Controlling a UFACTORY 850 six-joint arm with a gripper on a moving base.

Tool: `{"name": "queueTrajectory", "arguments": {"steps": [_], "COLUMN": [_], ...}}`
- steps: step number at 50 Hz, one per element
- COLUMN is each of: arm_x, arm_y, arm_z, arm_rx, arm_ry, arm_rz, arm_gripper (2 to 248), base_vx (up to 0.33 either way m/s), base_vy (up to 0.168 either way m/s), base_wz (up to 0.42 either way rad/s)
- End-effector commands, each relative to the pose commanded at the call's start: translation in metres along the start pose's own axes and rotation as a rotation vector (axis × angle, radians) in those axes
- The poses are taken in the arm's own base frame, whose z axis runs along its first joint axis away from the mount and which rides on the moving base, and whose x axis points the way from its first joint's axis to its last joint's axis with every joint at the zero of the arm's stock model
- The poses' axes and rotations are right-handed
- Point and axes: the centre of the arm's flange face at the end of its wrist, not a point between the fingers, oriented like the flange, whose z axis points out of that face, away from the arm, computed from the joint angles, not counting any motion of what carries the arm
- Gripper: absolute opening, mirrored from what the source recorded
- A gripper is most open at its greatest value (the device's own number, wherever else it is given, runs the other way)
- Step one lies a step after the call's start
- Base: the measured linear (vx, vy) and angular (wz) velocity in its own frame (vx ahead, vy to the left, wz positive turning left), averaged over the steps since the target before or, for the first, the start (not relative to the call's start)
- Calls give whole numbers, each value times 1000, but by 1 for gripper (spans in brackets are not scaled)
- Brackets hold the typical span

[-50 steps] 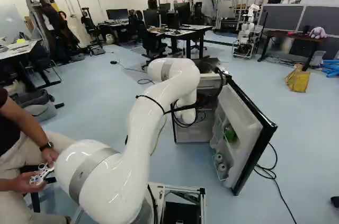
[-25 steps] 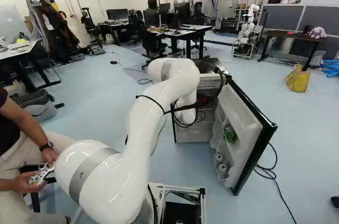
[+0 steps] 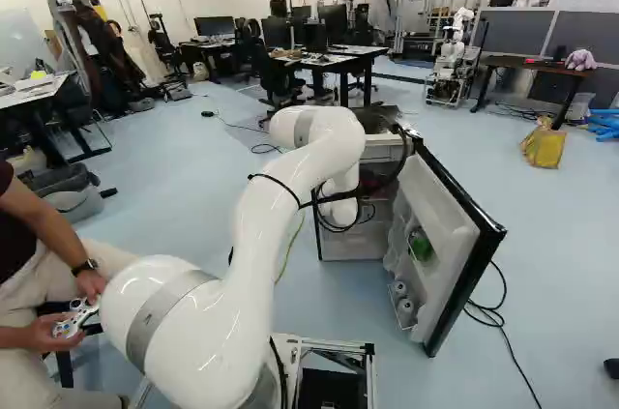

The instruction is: Grab a drink from the fridge

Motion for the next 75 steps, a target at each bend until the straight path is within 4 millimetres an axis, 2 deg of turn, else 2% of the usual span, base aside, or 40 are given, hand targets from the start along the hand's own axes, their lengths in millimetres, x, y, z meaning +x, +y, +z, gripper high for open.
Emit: {"name": "queueTrajectory", "arguments": {"steps": [3,17,29,75], "arm_x": [0,0,0,0], "arm_y": [0,0,0,0], "arm_z": [0,0,0,3], "arm_rx": [0,0,0,1], "arm_ry": [0,0,0,6], "arm_rz": [0,0,0,-2], "arm_gripper": [123,123,139,138], "base_vx": [0,0,0,0], "base_vy": [0,0,0,0], "base_wz": [0,0,0,0]}}
